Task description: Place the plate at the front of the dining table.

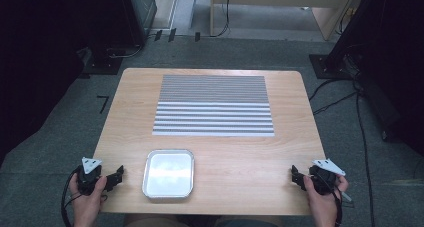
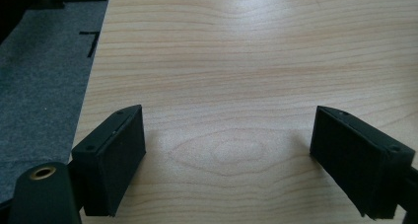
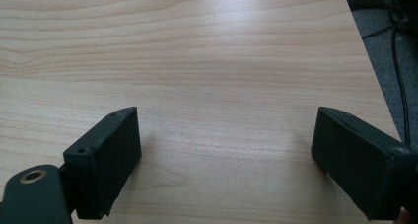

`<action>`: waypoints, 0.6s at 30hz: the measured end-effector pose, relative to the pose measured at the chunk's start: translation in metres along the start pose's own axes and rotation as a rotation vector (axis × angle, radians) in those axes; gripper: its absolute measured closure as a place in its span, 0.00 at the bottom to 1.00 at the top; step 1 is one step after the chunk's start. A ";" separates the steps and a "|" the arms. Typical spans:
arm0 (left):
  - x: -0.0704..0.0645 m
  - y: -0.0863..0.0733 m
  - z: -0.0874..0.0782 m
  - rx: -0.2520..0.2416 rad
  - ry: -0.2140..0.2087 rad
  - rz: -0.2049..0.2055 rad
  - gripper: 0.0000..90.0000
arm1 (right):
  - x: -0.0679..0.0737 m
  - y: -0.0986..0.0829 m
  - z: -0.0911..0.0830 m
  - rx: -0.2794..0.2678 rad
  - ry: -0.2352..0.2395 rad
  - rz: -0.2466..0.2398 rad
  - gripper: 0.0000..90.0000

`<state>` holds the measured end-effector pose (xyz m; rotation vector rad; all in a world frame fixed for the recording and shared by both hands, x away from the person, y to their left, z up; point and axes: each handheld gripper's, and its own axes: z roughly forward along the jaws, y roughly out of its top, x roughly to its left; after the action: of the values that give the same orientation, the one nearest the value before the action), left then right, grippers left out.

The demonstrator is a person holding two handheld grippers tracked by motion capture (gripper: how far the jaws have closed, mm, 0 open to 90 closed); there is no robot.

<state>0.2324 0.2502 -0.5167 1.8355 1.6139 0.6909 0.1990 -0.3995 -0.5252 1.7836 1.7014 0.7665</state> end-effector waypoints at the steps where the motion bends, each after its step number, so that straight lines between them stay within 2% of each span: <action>1: 0.000 0.000 0.000 0.000 -0.005 -0.006 0.15 | 0.000 0.000 0.000 0.000 0.000 0.000 0.12; 3: 0.003 0.002 -0.001 -0.007 -0.024 -0.044 0.15 | 0.000 0.000 0.000 0.000 -0.001 0.001 0.13; 5: 0.004 0.004 -0.004 -0.027 -0.017 -0.059 0.15 | 0.000 0.000 -0.001 0.002 -0.005 0.006 0.14; 10: 0.004 0.007 -0.009 -0.056 -0.016 -0.067 0.15 | 0.001 0.000 -0.003 0.007 0.000 0.021 0.14; 11: 0.004 0.008 -0.011 -0.059 -0.021 -0.067 0.15 | 0.001 0.001 -0.004 0.004 0.016 0.047 0.14; 12: 0.004 0.008 -0.011 -0.059 -0.021 -0.067 0.15 | 0.001 0.001 -0.004 0.004 0.016 0.047 0.14; 13: 0.003 0.008 -0.013 -0.065 -0.025 -0.067 0.15 | 0.003 0.003 -0.007 -0.012 0.028 0.067 0.14; 18: 0.000 0.010 -0.015 -0.072 -0.032 -0.063 0.15 | 0.009 0.007 -0.011 -0.033 0.020 0.064 0.14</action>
<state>0.2285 0.2506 -0.4989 1.7284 1.5982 0.6794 0.1957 -0.3910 -0.5123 1.8210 1.6424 0.8371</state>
